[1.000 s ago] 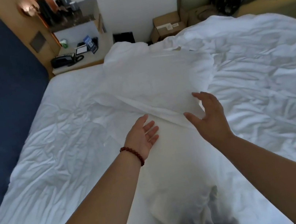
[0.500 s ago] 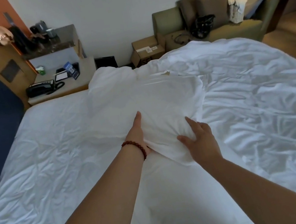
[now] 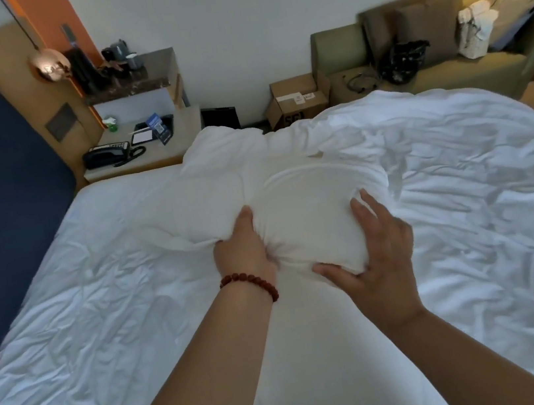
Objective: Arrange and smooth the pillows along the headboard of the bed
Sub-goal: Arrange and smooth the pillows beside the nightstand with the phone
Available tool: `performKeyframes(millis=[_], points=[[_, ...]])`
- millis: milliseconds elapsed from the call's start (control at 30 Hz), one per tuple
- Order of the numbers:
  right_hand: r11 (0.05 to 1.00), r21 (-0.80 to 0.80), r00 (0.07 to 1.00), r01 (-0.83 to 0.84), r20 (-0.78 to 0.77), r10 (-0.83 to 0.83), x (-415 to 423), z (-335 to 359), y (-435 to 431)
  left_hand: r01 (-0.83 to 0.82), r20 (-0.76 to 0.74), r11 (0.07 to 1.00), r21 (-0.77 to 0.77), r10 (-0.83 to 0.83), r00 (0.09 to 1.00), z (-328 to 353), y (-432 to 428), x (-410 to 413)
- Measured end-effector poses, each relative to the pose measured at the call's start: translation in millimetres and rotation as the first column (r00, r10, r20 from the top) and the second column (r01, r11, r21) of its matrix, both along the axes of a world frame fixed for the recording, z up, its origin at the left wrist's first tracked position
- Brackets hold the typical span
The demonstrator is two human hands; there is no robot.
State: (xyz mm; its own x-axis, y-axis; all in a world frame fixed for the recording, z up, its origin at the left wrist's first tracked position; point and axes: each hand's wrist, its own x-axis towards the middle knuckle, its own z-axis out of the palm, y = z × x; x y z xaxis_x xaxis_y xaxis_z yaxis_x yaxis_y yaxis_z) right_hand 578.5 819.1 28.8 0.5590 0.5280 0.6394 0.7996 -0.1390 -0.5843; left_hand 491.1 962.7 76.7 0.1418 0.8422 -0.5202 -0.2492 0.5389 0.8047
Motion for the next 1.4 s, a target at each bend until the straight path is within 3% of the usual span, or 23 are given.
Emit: performKeyframes(millis=[100, 233, 300, 367, 400, 433, 500, 533, 567, 667, 833, 900, 1067, 1267, 1400], points=[[0.974, 0.175, 0.984, -0.141, 0.130, 0.119, 8, 37, 13, -0.046, 0.076, 0.998, 0.042, 0.043, 0.996, 22, -7, -19], [0.947, 0.244, 0.969, -0.211, -0.077, 0.236, 2, 87, 26, -0.098, 0.146, 0.991, 0.087, 0.085, 0.986, 58, -20, -40], [0.948, 0.234, 0.957, -0.216, -0.143, 0.254, 2, 112, 35, -0.068, 0.072, 0.983, 0.172, 0.056, 0.996, 81, -20, -47], [0.951, 0.211, 0.941, -0.224, -0.208, 0.267, 3, 132, 44, 0.026, -0.215, 0.921, 0.388, 0.063, 0.975, 100, -19, -58], [0.955, 0.196, 0.932, -0.224, -0.242, 0.268, 4, 140, 49, 0.138, -0.417, 0.817, 0.560, 0.134, 0.899, 108, -18, -65], [0.955, 0.184, 0.924, -0.232, -0.266, 0.275, 4, 146, 53, 0.284, -0.547, 0.638, 0.715, 0.259, 0.796, 116, -19, -73], [0.946, 0.185, 0.905, -0.266, -0.289, 0.311, 3, 158, 60, 0.506, -0.555, 0.232, 0.830, 0.430, 0.713, 136, -23, -83], [0.938, 0.198, 0.897, -0.283, -0.292, 0.332, 3, 165, 63, 0.607, -0.590, 0.114, 0.787, 0.429, 0.684, 145, -20, -84], [0.930, 0.218, 0.891, -0.297, -0.287, 0.352, 2, 173, 65, 0.691, -0.644, 0.041, 0.722, 0.403, 0.650, 152, -14, -84], [0.905, 0.279, 0.888, -0.322, -0.242, 0.391, 0, 212, 68, 0.821, -0.733, -0.021, 0.570, 0.440, 0.520, 176, 6, -80], [0.853, 0.358, 0.878, -0.379, -0.152, 0.454, 0, 308, 67, 0.723, -0.593, -0.173, 0.669, 0.462, 0.660, 260, 5, -80], [0.824, 0.388, 0.866, -0.413, -0.114, 0.487, -1, 345, 68, 0.704, -0.562, -0.190, 0.684, 0.478, 0.675, 298, -1, -82], [0.773, 0.409, 0.818, -0.485, -0.100, 0.566, -7, 401, 89, 0.709, -0.606, -0.094, 0.699, 0.449, 0.657, 358, 12, -91], [0.816, 0.299, 0.796, -0.495, -0.221, 0.564, -15, 357, 146, 0.792, -0.791, 0.097, 0.603, 0.200, 0.578, 311, 64, -92], [0.822, 0.252, 0.794, -0.511, -0.229, 0.564, -18, 331, 162, 0.750, -0.775, 0.207, 0.628, 0.256, 0.578, 277, 83, -92]])
